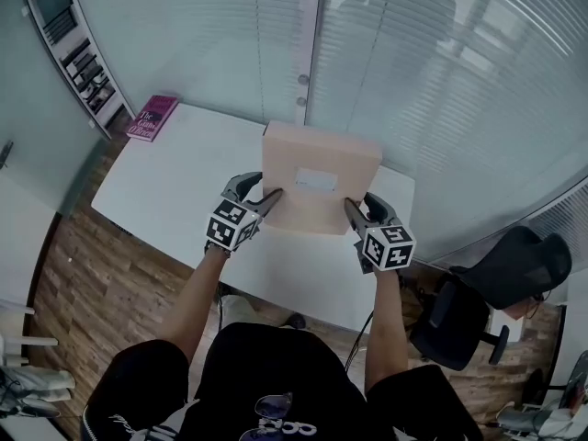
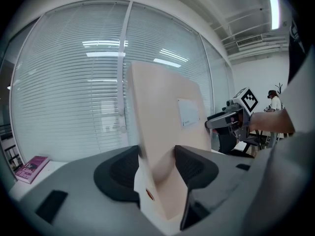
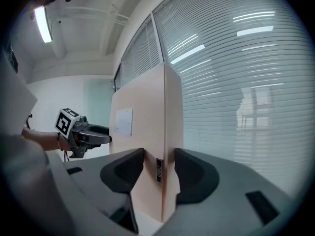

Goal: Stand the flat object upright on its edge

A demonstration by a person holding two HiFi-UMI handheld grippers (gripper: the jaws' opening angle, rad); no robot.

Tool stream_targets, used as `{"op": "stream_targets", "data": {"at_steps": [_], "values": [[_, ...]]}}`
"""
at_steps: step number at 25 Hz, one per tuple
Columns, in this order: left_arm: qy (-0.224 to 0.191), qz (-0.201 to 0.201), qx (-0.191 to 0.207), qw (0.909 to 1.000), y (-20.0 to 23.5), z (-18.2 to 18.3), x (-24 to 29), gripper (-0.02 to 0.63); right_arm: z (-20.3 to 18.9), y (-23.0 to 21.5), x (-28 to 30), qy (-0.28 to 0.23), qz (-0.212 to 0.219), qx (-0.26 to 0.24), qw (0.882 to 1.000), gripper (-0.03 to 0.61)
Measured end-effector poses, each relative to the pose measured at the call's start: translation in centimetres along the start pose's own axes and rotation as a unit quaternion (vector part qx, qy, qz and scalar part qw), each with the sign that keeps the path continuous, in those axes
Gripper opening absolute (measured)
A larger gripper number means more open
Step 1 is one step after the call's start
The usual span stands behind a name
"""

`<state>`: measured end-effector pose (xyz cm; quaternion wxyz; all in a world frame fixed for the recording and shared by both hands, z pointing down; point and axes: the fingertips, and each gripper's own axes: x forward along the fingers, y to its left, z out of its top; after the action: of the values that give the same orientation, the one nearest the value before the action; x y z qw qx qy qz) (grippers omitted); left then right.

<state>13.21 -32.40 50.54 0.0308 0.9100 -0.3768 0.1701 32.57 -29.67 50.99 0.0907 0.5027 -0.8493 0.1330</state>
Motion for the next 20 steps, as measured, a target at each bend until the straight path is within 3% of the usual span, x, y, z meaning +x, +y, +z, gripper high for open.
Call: {"op": "stream_targets", "data": {"at_steps": [8,20], "values": [[-0.005,0.014,0.009,0.9998,9.2,-0.8,-3.2,0.249,2.5,5.8,7.5,-0.002,0.008,-0.013,1.000,0.212],[-0.007,0.023,0.016,0.9996,30.3,-3.2,-8.5,0.249,7.4,17.5,25.4,-0.008,0.003,-0.020,1.000,0.210]]}}
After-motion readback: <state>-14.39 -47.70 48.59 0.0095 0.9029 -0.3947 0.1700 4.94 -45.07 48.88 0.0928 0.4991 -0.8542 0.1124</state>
